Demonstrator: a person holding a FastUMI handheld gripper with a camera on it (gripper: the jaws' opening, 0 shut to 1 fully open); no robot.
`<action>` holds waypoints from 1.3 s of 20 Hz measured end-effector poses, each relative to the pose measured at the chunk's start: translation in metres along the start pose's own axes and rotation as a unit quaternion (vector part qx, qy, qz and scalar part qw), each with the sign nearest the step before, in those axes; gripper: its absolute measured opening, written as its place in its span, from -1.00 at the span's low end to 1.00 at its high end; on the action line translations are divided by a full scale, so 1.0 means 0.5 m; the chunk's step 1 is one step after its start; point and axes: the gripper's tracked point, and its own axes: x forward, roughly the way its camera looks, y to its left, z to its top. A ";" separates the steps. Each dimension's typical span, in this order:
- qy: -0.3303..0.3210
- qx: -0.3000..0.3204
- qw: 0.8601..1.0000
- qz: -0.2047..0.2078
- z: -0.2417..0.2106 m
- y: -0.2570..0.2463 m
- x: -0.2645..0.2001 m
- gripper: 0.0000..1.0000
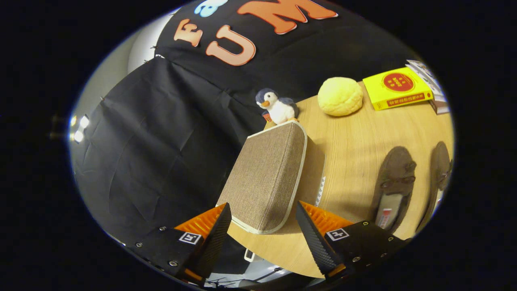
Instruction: Open the storage box then place both shoes into the box .Put the left shoe in first, then the right shoe, with the right side of both shoes facing outward in a uniform manner.
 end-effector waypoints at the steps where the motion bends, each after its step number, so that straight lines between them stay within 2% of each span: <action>1: 0.004 0.009 1.000 -0.008 -0.001 -0.013 0.016 0.92; 3: 0.002 0.013 1.000 -0.011 0.003 -0.024 0.044 0.91; 6: 0.014 0.036 0.999 0.006 -0.005 -0.030 0.077 0.86; 8: 0.022 0.039 0.999 -0.007 -0.013 -0.051 0.095 0.82; 14: 0.039 0.089 0.994 0.044 -0.031 -0.032 0.132 0.82; 17: 0.036 0.111 0.991 0.060 -0.030 -0.027 0.139 0.59; 20: 0.037 0.129 0.988 0.077 -0.029 -0.020 0.128 0.48; 26: 0.002 0.126 0.988 0.093 0.008 -0.008 0.081 0.20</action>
